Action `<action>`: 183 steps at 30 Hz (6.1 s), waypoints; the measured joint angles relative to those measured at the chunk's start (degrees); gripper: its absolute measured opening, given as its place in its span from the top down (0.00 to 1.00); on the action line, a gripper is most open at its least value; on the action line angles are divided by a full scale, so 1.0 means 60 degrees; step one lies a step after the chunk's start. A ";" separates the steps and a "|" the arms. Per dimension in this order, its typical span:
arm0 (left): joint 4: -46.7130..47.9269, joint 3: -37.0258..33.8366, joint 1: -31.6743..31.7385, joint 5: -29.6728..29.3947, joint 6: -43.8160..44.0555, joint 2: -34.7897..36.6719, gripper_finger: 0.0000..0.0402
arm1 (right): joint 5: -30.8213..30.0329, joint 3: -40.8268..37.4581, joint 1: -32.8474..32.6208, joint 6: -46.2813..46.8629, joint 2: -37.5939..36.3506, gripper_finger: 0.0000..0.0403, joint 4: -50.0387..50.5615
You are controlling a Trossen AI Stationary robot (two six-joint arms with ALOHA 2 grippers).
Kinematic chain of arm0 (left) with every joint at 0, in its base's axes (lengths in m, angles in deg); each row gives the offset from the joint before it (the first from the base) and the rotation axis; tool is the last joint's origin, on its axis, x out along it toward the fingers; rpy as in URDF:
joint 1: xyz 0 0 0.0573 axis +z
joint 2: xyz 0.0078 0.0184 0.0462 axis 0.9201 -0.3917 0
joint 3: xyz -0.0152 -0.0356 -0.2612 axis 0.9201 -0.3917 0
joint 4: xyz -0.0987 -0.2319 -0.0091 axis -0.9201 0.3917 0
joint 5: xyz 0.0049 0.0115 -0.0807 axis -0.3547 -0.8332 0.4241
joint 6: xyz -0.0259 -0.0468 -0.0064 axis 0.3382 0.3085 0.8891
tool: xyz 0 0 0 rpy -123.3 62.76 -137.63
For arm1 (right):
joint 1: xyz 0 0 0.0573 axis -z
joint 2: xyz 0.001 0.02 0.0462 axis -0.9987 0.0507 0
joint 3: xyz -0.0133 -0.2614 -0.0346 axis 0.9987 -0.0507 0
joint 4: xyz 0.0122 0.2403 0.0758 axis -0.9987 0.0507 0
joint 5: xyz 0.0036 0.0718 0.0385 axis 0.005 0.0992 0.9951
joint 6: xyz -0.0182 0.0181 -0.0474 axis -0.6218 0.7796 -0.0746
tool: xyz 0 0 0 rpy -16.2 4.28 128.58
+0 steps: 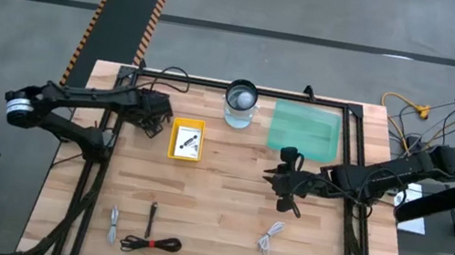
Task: Pick and place items into bin
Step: Put the right white charger adapter into the black bin, then put the white cable charger into the light blue bin
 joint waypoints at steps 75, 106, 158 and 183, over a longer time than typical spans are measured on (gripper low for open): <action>-0.5997 -0.0374 -0.1690 0.4729 -0.3438 0.1651 0.39 | 0.7071 -0.1308 -0.0674 -0.0264 0.2928 0.47 -0.2112; -0.6009 -0.0393 -0.1698 0.4730 -0.3434 0.1651 0.40 | -0.2103 -0.1213 -0.0182 -0.1886 -0.0316 0.96 -0.1558; -0.4830 -0.0422 -0.5081 0.5899 0.2748 0.1103 0.40 | 0.2762 -0.1282 0.4847 0.1429 -0.1362 0.66 -0.2072; -0.2431 -0.0164 -1.0766 0.8750 1.6859 -0.0779 0.40 | 0.2761 -0.1148 0.4852 0.1258 0.2262 0.68 -0.5945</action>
